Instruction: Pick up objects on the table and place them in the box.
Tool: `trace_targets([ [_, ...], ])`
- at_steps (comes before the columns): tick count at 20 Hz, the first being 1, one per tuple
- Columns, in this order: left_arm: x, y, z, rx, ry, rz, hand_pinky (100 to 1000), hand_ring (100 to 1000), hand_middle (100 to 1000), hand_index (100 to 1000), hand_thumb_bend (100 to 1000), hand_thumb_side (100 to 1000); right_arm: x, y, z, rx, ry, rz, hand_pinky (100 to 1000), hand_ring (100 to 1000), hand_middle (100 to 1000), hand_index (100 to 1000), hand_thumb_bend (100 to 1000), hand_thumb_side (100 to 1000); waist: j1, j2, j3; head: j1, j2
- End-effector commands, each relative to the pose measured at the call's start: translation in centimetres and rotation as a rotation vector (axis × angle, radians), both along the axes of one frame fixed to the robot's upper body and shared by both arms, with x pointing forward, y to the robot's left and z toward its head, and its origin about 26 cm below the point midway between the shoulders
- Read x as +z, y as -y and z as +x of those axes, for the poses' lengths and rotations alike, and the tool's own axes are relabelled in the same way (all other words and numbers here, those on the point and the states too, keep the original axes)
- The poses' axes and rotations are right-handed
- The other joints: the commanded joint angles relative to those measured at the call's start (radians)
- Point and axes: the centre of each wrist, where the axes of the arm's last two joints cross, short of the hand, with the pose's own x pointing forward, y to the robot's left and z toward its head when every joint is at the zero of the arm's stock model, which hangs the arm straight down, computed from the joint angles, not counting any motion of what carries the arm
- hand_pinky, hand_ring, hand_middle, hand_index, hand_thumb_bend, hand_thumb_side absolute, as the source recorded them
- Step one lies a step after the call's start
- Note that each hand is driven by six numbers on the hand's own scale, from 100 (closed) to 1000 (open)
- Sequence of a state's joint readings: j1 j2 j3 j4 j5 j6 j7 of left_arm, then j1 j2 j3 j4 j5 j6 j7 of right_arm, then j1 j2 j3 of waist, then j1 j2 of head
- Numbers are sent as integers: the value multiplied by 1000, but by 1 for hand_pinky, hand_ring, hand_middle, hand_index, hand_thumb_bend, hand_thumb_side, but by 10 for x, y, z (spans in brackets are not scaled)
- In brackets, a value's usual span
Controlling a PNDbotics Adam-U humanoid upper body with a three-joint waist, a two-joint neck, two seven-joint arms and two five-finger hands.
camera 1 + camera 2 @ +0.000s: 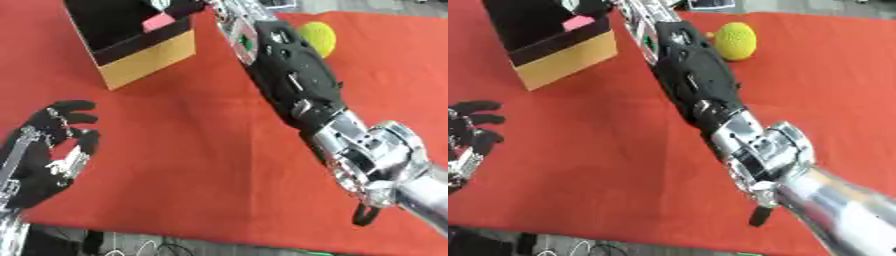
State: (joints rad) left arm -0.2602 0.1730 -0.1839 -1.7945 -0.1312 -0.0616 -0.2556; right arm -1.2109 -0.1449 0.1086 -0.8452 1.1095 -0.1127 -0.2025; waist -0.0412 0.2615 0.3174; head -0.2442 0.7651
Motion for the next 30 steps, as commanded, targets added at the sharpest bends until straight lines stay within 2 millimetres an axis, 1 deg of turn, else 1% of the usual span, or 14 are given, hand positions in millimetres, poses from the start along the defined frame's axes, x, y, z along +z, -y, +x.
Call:
trace_targets([
  [1,4,-7,-1,29,16,-1,616,748,762,816,348,503,22,21,-1,20,-6,-11,732,779,774,942,454,421,12,-26,-18,20,5],
  [2,3,-9,-1,38,14,-1,616,748,761,816,348,503,24,27,-1,24,-32,-19,739,784,776,940,321,303,14,-28,-30,25,5],
  [3,2,-10,-1,47,13,-1,616,747,761,816,349,503,25,35,-1,23,-57,-32,741,786,781,932,426,427,15,-30,-42,30,5],
  [4,1,-12,-2,57,10,-1,616,747,761,816,350,503,26,45,-1,17,-83,-43,742,786,781,924,418,425,17,-33,-56,36,5],
  [5,0,-13,-2,64,8,-1,617,747,761,816,350,503,26,54,-1,7,-108,-47,741,787,779,916,333,323,19,-35,-68,42,5],
  [6,0,-14,-2,69,7,-2,617,747,761,816,350,503,24,63,0,-5,-132,-43,741,787,781,915,404,431,21,-37,-79,46,5],
  [10,-3,-18,-3,87,2,-2,617,747,761,816,350,504,16,94,1,-54,-202,-35,751,800,796,905,392,447,25,-43,-113,61,5],
  [15,-5,-20,-4,101,-3,-2,617,747,761,816,351,506,-9,131,4,-161,-315,-15,752,803,800,890,369,474,30,-46,-142,75,5],
  [16,-5,-20,-4,103,-4,-2,617,747,761,816,351,506,-14,137,5,-179,-334,-9,751,803,800,888,366,478,31,-46,-145,77,5],
  [19,-5,-21,-4,105,-4,-2,618,747,762,816,351,508,-23,144,5,-204,-360,-2,751,804,801,881,359,491,34,-46,-150,78,5],
  [21,-5,-21,-4,105,-5,-3,618,747,762,816,351,509,-39,156,6,-251,-418,12,752,805,802,878,358,496,39,-45,-161,79,5],
  [23,-5,-21,-4,104,-5,-3,618,747,762,816,350,510,-49,162,6,-279,-453,21,752,804,802,872,356,502,42,-44,-165,79,5],
  [27,-6,-21,-5,106,-6,-3,618,747,762,816,350,511,-64,170,7,-317,-507,19,754,805,802,853,355,511,46,-42,-167,80,5],
  [30,-6,-21,-5,106,-6,-3,619,747,762,816,349,511,-73,173,6,-326,-541,9,755,804,799,813,347,506,48,-41,-169,80,5],
])
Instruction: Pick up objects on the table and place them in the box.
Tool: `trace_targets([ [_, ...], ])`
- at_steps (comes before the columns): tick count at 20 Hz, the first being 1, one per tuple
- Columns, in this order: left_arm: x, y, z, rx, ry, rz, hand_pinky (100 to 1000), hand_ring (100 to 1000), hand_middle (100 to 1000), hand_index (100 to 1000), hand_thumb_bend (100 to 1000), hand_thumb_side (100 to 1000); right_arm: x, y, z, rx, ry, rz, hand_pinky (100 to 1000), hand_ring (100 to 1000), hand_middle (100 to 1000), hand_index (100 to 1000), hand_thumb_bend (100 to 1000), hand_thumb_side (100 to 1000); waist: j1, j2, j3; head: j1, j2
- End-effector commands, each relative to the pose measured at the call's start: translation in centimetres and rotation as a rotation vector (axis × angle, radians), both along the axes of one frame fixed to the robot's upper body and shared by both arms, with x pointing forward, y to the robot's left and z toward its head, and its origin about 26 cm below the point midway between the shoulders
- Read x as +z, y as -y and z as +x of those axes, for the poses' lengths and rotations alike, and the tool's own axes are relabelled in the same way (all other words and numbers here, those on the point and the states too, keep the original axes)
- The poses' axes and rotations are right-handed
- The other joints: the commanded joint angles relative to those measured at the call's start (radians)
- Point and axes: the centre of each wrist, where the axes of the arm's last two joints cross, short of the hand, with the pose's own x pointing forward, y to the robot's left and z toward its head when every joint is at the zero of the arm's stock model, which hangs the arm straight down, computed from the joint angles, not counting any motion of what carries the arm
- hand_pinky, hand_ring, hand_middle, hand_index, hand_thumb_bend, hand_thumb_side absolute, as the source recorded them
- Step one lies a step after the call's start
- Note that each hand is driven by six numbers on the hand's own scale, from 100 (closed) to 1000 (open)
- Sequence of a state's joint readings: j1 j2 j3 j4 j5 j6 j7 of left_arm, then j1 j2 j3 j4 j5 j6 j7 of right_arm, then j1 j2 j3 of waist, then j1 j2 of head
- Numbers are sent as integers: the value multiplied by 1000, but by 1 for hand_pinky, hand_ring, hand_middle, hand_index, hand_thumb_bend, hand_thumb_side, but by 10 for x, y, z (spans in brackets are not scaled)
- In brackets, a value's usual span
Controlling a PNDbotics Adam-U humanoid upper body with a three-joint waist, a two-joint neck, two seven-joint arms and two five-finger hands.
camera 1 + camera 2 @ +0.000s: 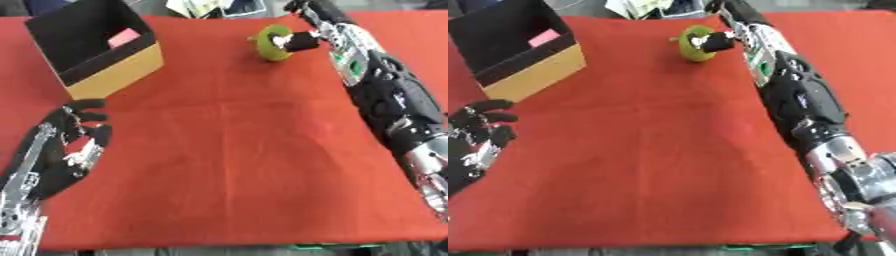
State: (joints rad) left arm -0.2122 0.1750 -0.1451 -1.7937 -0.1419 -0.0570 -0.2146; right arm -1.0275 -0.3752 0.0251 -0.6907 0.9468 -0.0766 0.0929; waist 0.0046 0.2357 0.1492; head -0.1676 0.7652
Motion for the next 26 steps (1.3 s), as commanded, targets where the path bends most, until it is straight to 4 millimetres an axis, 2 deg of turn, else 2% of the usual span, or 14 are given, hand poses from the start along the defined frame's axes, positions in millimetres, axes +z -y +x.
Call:
trace_targets([
  [1,6,-5,1,11,25,16,619,747,762,816,349,512,9,11,1,-20,4,-20,755,804,798,806,344,500,2,-15,-1,4,5],
  [4,6,-5,1,11,25,16,619,747,762,816,348,512,7,11,1,-11,-12,-27,755,803,796,782,335,486,3,-15,-3,4,5],
  [5,6,-5,1,10,25,16,620,747,762,816,347,514,5,10,1,-6,-19,-31,753,797,781,683,269,380,3,-15,-2,3,5],
  [6,6,-5,1,10,25,16,620,748,762,816,346,513,3,8,1,0,-25,-36,751,795,776,663,252,347,4,-15,-2,2,5],
  [8,6,-5,1,10,25,16,620,748,763,816,344,513,4,5,1,11,-15,-41,742,781,750,568,183,190,4,-15,-1,2,5],
  [10,6,-5,0,10,24,15,620,748,763,816,344,514,6,1,1,21,19,-39,731,765,722,486,130,100,5,-16,0,1,5],
  [13,6,-4,1,7,24,15,620,748,763,816,341,514,16,-7,2,39,104,-24,717,746,687,417,100,100,4,-17,1,-2,5],
  [19,6,-3,1,0,20,17,621,748,763,816,338,515,50,-37,2,145,253,28,711,740,675,412,100,100,-1,-21,12,-5,5],
  [26,6,1,1,-29,19,23,621,748,766,816,336,513,92,-96,1,305,325,43,716,742,680,422,100,100,-11,-24,64,-20,5],
])
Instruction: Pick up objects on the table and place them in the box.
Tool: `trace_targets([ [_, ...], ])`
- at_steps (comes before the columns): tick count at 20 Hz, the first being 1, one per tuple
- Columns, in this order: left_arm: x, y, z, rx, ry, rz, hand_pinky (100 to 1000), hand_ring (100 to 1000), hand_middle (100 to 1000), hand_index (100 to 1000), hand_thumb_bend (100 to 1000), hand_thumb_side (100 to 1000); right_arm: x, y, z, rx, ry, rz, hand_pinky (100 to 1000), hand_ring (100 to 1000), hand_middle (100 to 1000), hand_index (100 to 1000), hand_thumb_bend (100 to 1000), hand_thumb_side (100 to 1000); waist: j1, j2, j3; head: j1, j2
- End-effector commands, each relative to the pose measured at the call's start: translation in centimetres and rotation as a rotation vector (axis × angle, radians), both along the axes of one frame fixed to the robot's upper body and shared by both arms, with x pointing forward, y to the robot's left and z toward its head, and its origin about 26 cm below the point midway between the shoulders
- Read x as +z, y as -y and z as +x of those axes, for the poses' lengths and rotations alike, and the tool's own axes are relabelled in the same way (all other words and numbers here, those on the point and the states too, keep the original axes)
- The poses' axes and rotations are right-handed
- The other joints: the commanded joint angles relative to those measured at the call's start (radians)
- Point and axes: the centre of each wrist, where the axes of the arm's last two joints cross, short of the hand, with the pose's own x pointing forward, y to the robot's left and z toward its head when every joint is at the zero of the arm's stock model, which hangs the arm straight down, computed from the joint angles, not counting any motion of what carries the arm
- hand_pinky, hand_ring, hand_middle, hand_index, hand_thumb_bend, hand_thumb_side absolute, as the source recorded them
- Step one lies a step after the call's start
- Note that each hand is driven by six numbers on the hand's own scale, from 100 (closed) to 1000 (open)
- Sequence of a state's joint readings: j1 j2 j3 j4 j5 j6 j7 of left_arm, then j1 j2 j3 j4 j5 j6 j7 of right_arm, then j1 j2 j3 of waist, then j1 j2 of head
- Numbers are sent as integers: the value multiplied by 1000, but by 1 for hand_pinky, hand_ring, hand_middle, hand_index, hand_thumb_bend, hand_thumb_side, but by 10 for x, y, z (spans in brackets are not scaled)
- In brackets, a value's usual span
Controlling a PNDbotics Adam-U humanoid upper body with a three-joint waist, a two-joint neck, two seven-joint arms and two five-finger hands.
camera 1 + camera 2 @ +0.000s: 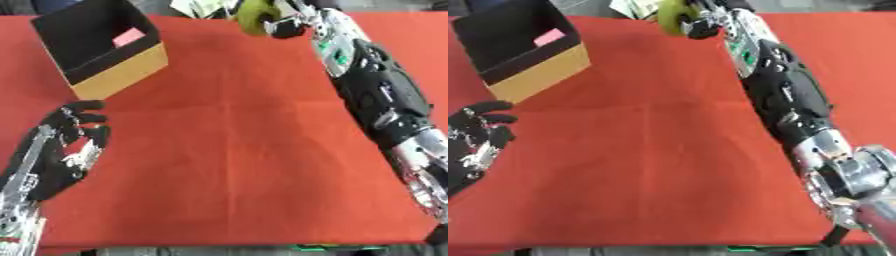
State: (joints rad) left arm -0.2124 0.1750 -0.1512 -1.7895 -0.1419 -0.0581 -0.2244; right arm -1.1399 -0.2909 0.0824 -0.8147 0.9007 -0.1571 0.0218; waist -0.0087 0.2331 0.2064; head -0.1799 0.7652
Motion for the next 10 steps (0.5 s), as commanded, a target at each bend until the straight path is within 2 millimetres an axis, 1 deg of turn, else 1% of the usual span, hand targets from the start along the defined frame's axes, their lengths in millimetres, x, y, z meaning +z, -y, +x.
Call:
trace_targets([
  [1,8,1,1,-22,27,17,621,748,766,816,336,513,30,-25,-3,74,65,-6,717,742,680,422,100,100,0,-21,17,-11,5],
  [5,11,5,2,-46,36,18,622,748,766,816,335,512,38,-47,-2,113,77,-21,719,743,683,427,100,100,-6,-15,71,-28,5],
  [8,13,8,3,-62,41,20,622,748,765,816,336,512,41,-62,-3,140,83,-29,720,744,685,431,100,100,-10,-9,109,-40,1],
  [10,14,10,4,-71,44,20,622,748,765,816,336,512,40,-70,-4,158,85,-36,721,745,687,443,100,100,-12,-6,127,-48,-3],
])
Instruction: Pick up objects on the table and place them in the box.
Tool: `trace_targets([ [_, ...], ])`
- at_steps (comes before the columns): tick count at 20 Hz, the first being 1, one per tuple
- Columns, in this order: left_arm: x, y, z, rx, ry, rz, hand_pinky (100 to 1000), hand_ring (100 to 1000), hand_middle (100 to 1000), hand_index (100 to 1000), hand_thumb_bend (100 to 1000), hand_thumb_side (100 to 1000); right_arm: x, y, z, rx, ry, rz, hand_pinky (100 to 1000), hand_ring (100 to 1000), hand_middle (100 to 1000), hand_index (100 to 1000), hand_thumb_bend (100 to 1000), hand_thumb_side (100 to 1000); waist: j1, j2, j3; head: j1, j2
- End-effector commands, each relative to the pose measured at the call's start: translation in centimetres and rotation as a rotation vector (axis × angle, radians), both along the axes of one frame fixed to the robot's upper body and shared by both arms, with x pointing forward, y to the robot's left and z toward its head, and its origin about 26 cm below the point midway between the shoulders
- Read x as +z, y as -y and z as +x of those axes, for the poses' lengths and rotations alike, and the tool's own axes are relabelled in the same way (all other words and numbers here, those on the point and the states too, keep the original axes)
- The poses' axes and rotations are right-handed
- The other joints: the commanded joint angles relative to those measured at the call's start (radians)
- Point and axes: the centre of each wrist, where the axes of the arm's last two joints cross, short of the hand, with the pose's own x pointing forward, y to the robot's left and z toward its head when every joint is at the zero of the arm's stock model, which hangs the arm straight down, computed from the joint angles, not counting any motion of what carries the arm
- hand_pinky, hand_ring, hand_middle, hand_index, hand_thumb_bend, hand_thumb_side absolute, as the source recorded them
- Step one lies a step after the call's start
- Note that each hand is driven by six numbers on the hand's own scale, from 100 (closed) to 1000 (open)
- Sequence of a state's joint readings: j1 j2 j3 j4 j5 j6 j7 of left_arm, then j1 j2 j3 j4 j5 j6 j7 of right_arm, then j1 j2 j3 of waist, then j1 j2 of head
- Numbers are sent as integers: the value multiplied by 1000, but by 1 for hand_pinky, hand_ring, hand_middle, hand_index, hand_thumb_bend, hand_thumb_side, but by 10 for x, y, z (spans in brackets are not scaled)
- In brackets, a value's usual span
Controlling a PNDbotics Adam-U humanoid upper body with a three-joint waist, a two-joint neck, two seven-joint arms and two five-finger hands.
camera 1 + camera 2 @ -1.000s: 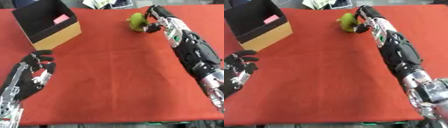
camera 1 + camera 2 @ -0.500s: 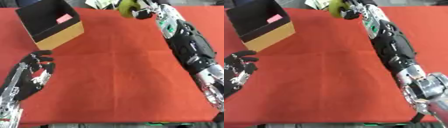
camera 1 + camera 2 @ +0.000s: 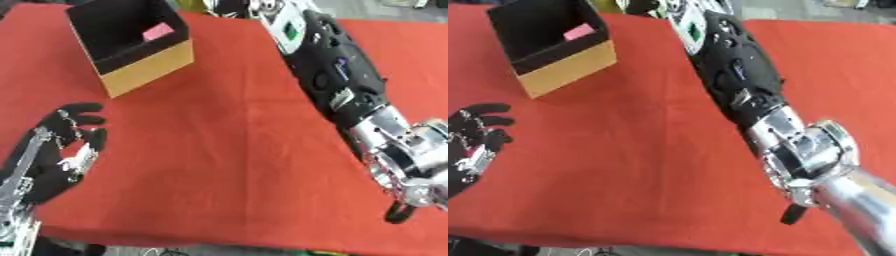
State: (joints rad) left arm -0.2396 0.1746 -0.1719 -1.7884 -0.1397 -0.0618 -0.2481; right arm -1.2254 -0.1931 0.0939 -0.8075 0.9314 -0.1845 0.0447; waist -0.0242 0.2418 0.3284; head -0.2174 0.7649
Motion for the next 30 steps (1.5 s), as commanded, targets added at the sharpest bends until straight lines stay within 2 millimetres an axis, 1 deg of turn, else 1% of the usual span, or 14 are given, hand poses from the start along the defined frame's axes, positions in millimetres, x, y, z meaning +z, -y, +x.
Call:
trace_targets([
  [1,8,2,1,-24,26,5,622,748,765,816,336,512,16,-15,-3,35,46,-15,722,747,690,463,100,100,2,-13,12,-13,-3],
  [3,9,4,1,-30,29,5,622,748,765,816,335,513,12,-26,-4,67,43,-33,733,759,710,587,100,100,2,-10,21,-19,-5],
  [5,10,5,2,-33,30,4,623,748,765,816,335,514,7,-36,-6,94,35,-63,741,770,729,666,100,100,1,-7,24,-21,-6],
  [6,10,5,2,-34,31,4,623,748,764,816,334,514,3,-40,-7,105,25,-83,750,785,750,755,138,149,2,-6,25,-22,-6],
  [7,10,5,2,-34,31,3,623,748,764,816,334,514,-2,-44,-8,113,13,-108,750,785,750,755,138,149,2,-5,25,-23,-7],
  [8,10,5,2,-35,30,2,623,748,764,816,335,515,-6,-48,-8,117,4,-131,756,794,766,846,228,284,3,-4,25,-23,-7],
  [10,10,5,2,-34,30,2,623,748,764,816,334,515,-11,-52,-10,112,4,-166,756,796,773,894,330,385,4,-3,23,-24,-8],
  [12,10,5,2,-30,30,0,624,748,764,816,336,515,-11,-53,-11,93,30,-169,751,794,776,911,396,459,6,-2,17,-23,-8],
  [18,7,0,1,-8,21,-1,624,747,764,816,336,515,5,-45,-17,109,97,-89,744,792,775,900,295,383,13,-10,-27,0,0],
  [22,5,-2,1,6,19,-1,624,747,764,816,336,515,17,-40,-23,151,94,-52,745,793,776,900,289,376,14,-14,-45,10,4],
  [23,4,-3,0,9,16,-1,624,747,763,816,336,516,17,-37,-24,155,96,-48,745,796,782,899,179,277,14,-19,-51,15,4],
  [26,0,-10,-1,45,4,-4,624,747,763,816,338,517,17,-13,-28,169,149,-30,742,796,780,879,107,263,21,-29,-113,48,5],
  [28,-1,-15,-1,74,5,-7,625,747,763,816,338,517,12,-1,-33,199,184,-12,743,798,782,878,100,263,24,-30,-155,69,5],
  [30,-1,-16,-1,86,6,-7,625,747,763,816,338,517,14,7,-40,238,204,0,743,798,782,878,100,263,25,-30,-168,76,5],
])
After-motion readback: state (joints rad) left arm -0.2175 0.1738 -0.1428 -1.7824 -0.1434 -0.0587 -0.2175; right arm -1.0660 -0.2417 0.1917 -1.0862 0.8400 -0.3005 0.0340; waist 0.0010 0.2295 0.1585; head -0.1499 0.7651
